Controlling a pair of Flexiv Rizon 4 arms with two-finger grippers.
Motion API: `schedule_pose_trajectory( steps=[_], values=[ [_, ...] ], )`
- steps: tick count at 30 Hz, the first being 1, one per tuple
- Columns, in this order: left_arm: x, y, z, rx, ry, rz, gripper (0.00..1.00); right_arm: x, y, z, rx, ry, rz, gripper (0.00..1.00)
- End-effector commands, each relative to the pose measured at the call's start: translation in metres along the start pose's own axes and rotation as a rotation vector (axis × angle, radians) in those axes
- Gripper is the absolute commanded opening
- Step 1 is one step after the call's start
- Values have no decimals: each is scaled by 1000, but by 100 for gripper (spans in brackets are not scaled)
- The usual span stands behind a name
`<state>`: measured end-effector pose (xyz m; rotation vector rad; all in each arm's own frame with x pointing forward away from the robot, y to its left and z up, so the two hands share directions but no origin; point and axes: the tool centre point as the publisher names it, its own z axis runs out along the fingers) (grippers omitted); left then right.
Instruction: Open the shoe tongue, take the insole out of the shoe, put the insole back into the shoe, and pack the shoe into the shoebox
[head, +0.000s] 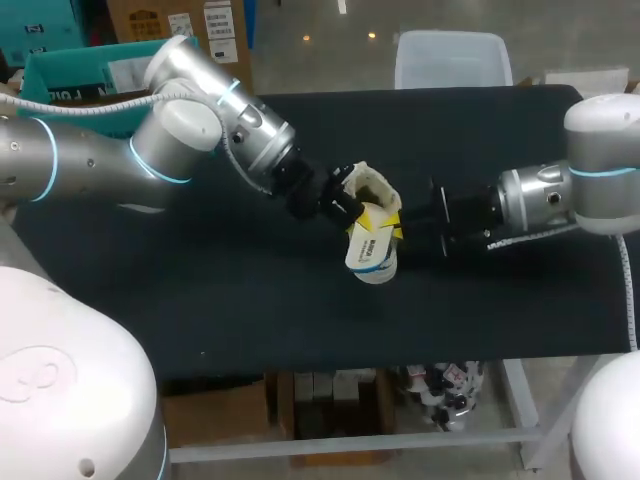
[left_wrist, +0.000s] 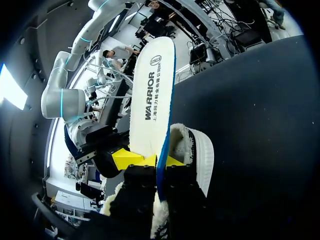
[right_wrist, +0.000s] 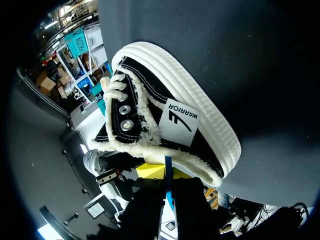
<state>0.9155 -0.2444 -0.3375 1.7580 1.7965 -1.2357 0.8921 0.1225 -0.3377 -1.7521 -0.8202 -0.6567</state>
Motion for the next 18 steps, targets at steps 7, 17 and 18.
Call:
schedule_pose_trajectory(
  steps=[7,17,18],
  values=[
    [11,23,2,20,-32,-27,0,9,11,9,-1,-25,18,0],
    [13,19,3,27,-54,-28,0,6,1,3,-18,-6,16,47],
    [12,19,2,27,-55,-27,0,5,-1,2,-21,-5,15,56]
  ],
)
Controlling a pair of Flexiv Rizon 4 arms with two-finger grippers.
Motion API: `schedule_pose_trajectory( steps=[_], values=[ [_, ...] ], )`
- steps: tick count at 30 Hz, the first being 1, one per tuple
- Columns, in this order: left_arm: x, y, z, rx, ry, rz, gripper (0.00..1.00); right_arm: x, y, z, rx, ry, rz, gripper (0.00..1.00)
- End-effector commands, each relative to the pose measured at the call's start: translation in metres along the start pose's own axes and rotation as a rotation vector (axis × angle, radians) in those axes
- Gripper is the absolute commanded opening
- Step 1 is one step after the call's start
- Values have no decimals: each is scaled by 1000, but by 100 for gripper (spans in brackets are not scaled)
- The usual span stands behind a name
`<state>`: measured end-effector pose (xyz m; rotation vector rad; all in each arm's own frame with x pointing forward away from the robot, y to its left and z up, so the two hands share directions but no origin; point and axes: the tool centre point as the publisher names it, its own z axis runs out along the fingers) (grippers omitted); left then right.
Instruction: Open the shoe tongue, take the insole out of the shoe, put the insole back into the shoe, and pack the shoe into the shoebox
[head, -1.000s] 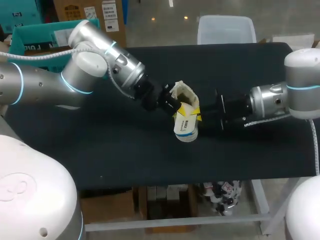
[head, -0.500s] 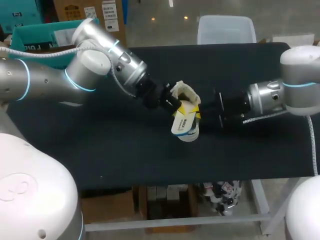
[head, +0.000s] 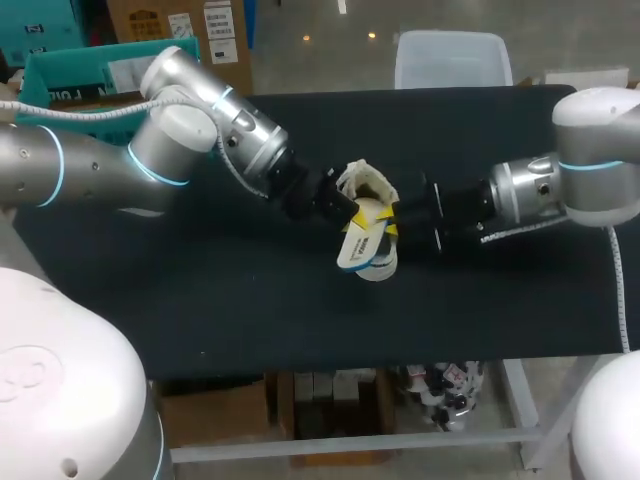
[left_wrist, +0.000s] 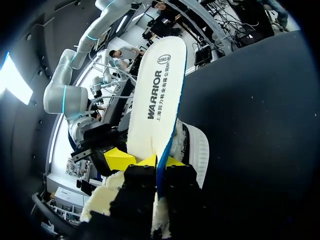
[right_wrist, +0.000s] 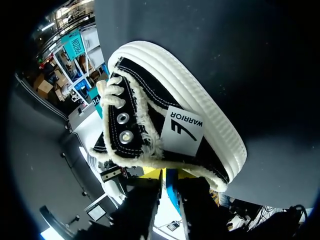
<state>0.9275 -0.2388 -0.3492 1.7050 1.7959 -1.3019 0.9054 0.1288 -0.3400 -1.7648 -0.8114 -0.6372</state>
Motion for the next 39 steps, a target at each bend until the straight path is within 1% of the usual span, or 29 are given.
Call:
schedule_pose_trajectory(
  steps=[1,3,6,8,9,10,12,13,17,20,22,24,25,27,28,29,30,33,35,36,39],
  values=[
    [1,4,3,4,-9,4,0,-4,-13,-6,-23,8,-4,62],
    [0,3,2,2,-10,7,0,-8,-16,-9,-28,11,-5,63],
    [0,1,2,-2,-11,10,0,-13,-20,-13,-37,17,-6,55],
    [0,0,1,-6,-12,9,0,-15,-21,-14,-39,19,-7,45],
    [1,-1,1,-7,-13,9,0,-15,-22,-14,-39,20,-9,33],
    [1,-1,1,-8,-14,9,0,-15,-22,-14,-37,20,-11,25],
    [1,-2,1,-10,-15,9,0,-15,-22,-12,-32,17,-15,3],
    [1,-2,1,-10,-15,9,0,-15,-22,-10,-27,13,-17,0],
    [0,-4,2,-9,-17,12,0,-16,-19,-6,-15,6,-15,1],
    [0,-5,2,-7,-21,14,0,-16,-18,-4,-9,4,-14,7],
    [-1,-5,2,-7,-23,15,0,-17,-18,-3,-4,5,-13,18],
    [-1,-5,2,-7,-26,16,0,-17,-18,-3,-2,6,-12,33],
    [-1,-5,2,-7,-28,17,0,-18,-17,-3,0,7,-11,38],
    [-1,-6,2,-8,-30,17,0,-19,-18,-3,1,11,-9,45],
    [-1,-6,2,-7,-30,18,0,-19,-18,-3,2,13,-9,46],
    [-2,-6,2,-7,-31,19,0,-19,-18,-4,2,16,-9,45],
    [-2,-6,2,-8,-31,19,0,-19,-19,-4,3,17,-10,41],
    [-2,-6,2,-8,-32,19,0,-18,-21,-4,19,29,-18,19],
    [-2,-5,3,-8,-34,17,0,-17,-22,-3,21,28,-21,2],
    [-2,-5,3,-7,-34,16,0,-16,-22,-2,25,26,-24,0],
    [-1,-5,4,-5,-28,8,0,-16,-22,0,29,20,-28,0]
  ],
)
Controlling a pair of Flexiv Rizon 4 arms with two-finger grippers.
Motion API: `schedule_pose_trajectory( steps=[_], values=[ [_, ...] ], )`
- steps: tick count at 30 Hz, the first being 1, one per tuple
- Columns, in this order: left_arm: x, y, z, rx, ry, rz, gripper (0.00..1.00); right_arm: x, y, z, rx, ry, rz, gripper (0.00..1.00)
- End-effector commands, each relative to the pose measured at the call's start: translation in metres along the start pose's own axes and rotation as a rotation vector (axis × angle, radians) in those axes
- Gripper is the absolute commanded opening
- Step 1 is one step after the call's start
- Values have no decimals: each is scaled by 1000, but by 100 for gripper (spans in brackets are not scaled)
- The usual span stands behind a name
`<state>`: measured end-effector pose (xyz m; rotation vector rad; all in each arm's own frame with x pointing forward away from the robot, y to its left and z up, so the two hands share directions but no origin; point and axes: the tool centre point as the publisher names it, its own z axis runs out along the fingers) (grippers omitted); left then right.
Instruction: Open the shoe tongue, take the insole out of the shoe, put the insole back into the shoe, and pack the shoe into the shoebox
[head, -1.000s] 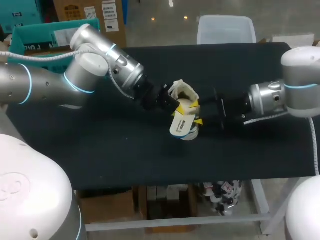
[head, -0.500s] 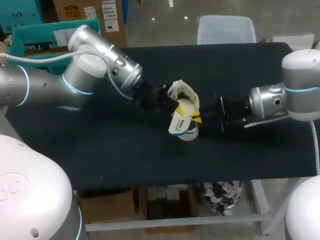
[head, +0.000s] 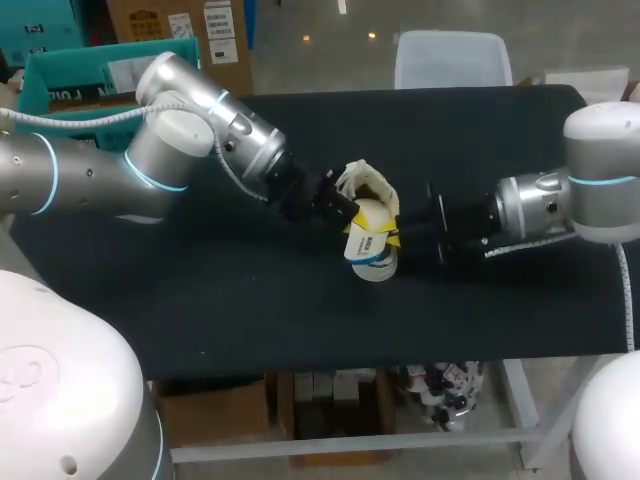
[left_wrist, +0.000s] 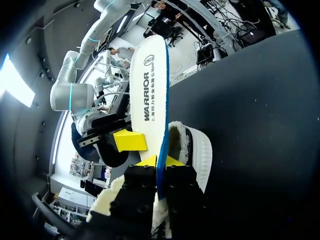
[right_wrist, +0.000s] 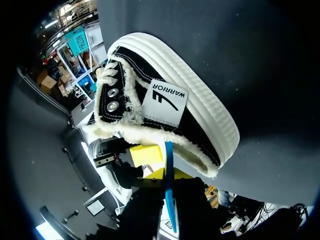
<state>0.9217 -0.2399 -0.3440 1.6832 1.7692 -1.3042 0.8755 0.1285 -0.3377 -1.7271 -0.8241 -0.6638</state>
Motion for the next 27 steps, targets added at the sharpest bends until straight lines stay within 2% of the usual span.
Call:
schedule_pose_trajectory(
  steps=[1,2,3,5,8,11,13,16,17,20,27],
  values=[
    [2,1,4,5,2,-6,0,1,3,2,8,-4,-2,0],
    [2,-1,2,6,9,-9,0,2,3,2,8,-6,-3,0],
    [1,-3,1,7,14,-10,18,2,3,2,7,-6,-4,0],
    [1,-8,-1,2,36,-11,35,2,3,2,-1,-9,-6,0],
    [0,-15,-6,-10,49,-13,38,2,3,1,-16,-7,-9,0],
    [-1,-21,-9,-38,62,-16,38,2,3,0,-25,-4,-12,0],
    [-1,-23,-10,-50,66,-16,34,2,3,0,-27,-6,-12,0],
    [-2,-24,-10,-54,66,-14,23,3,2,0,-31,-9,-12,0],
    [-2,-24,-10,-57,68,-15,13,3,2,0,-32,-10,-12,0],
    [-2,-25,-7,-57,72,-17,0,3,2,0,-34,-12,-12,0],
    [-5,-21,-2,-49,115,-12,0,6,6,4,-53,-56,-27,0]
  ],
)
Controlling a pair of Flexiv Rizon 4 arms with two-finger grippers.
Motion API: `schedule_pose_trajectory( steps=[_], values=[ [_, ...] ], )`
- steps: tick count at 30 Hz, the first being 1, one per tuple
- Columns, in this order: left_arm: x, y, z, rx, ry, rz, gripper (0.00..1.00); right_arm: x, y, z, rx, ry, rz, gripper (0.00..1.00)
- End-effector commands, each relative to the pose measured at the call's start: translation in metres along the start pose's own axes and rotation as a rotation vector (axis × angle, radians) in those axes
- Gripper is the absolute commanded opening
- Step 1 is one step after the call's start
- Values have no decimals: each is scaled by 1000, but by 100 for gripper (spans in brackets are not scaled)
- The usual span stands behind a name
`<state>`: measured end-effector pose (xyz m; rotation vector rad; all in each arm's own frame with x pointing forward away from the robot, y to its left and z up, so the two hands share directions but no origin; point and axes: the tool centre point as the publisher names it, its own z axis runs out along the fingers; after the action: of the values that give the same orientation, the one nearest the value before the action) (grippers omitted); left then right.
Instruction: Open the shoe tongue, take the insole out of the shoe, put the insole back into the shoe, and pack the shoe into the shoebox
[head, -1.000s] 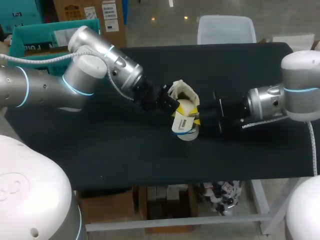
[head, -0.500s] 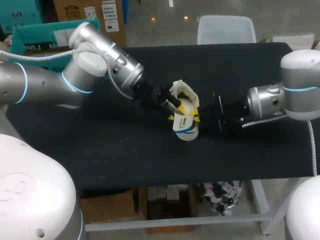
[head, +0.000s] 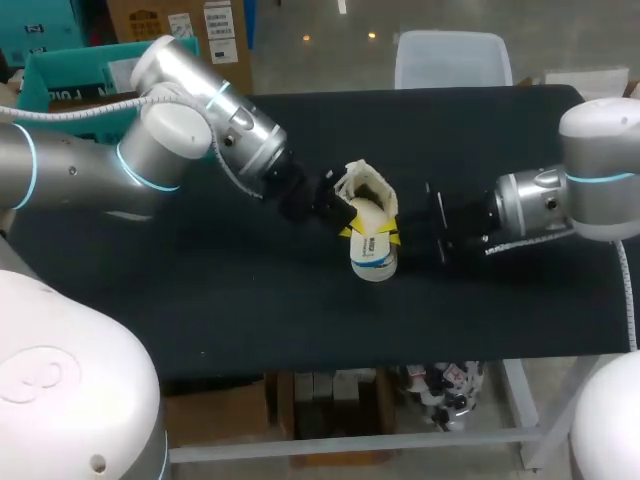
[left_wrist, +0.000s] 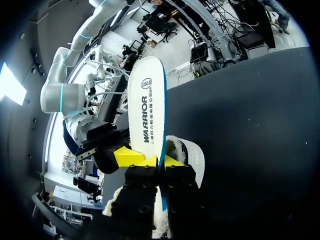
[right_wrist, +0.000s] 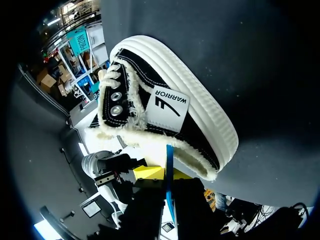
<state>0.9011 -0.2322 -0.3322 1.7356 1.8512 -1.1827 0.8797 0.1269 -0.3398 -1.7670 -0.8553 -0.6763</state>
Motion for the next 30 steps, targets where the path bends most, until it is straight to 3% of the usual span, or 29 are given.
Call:
schedule_pose_trajectory(
  steps=[1,6,15,23,24,25,26,28,30],
  values=[
    [-5,4,4,4,30,-4,0,7,2,6,-10,-37,-12,0],
    [-7,15,0,1,46,-12,0,12,10,16,-23,-87,-26,0],
    [-2,38,3,9,61,-48,0,14,23,20,-36,-102,-20,0],
    [1,40,8,19,52,-59,0,11,20,15,-55,-91,-7,0],
    [2,39,8,20,49,-58,0,10,19,13,-58,-86,-6,12],
    [2,38,8,20,48,-57,0,9,17,11,-62,-81,-5,31],
    [2,38,7,19,45,-57,0,9,16,10,-67,-80,-4,41],
    [2,36,6,18,42,-56,0,7,11,6,-75,-72,-7,47],
    [3,35,5,16,38,-57,0,4,8,3,-83,-67,-7,46]
  ],
)
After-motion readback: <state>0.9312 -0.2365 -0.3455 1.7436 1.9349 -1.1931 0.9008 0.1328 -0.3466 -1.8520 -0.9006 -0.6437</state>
